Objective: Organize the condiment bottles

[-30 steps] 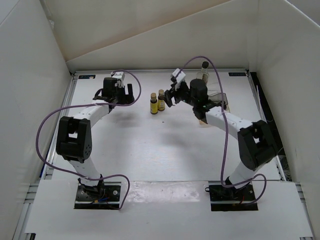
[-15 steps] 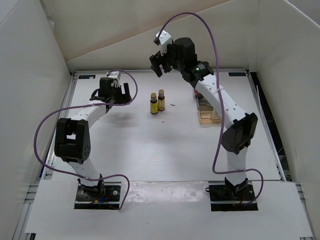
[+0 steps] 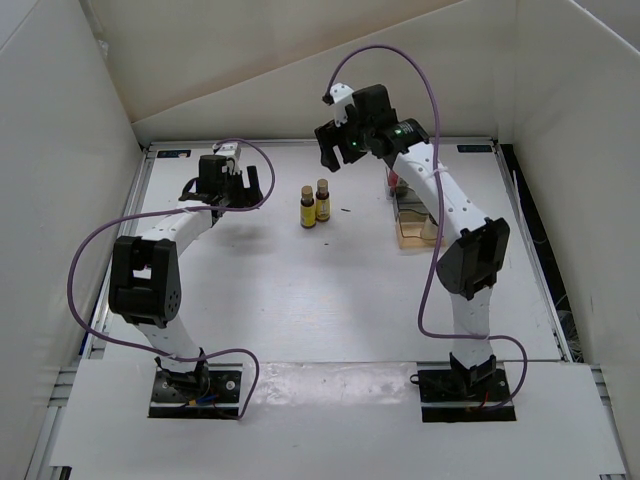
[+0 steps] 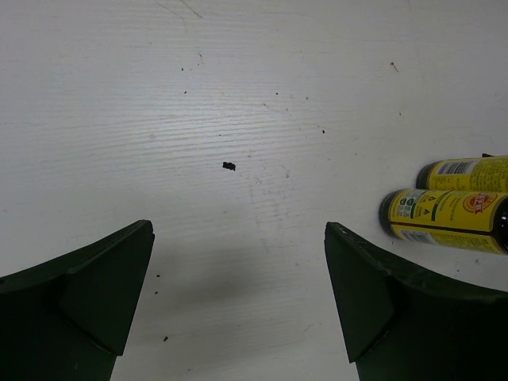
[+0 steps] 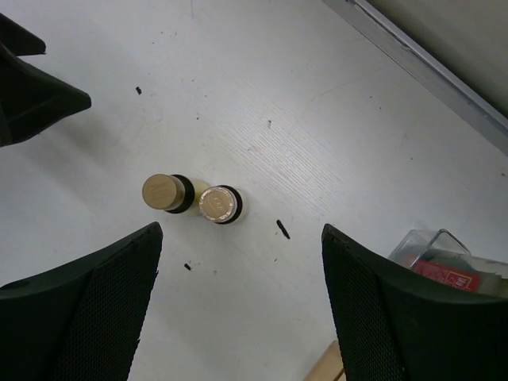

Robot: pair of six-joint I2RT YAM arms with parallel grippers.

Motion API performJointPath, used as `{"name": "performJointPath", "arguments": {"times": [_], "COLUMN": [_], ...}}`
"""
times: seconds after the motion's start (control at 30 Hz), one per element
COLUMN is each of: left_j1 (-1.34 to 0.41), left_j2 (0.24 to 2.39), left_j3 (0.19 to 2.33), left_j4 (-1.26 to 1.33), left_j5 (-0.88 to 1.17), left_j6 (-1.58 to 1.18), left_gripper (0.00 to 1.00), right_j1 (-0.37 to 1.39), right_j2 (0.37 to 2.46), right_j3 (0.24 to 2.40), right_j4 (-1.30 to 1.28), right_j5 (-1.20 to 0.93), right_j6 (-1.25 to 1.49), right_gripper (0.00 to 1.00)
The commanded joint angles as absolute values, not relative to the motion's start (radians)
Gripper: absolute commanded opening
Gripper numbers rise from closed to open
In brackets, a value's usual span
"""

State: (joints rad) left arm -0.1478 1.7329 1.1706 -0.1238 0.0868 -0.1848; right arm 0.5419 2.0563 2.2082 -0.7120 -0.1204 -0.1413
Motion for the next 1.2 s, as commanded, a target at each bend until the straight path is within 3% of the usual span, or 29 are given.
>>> {"name": "performJointPath", "arguments": {"times": [0.0,1.17], "left_j1": [-0.150,-0.146], "left_j2": [1.695,1.710], "left_j3": [1.178,1.173], "left_j4": [-0.126,-0.129], "left_j5": [0.101,0.101], "left_j6": [-0.196,-0.199], "left_gripper": [1.00,1.00], "right_j1": [0.545,0.548], "right_j2": [2.059,2.223], "right_j3": [2.204,2.215], "right_j4": [-0.729,-0.735], "right_j5": [-0.164,-0.235], "right_j6": [-0.109,-0.101], "right_gripper": [0.83,0.80]}}
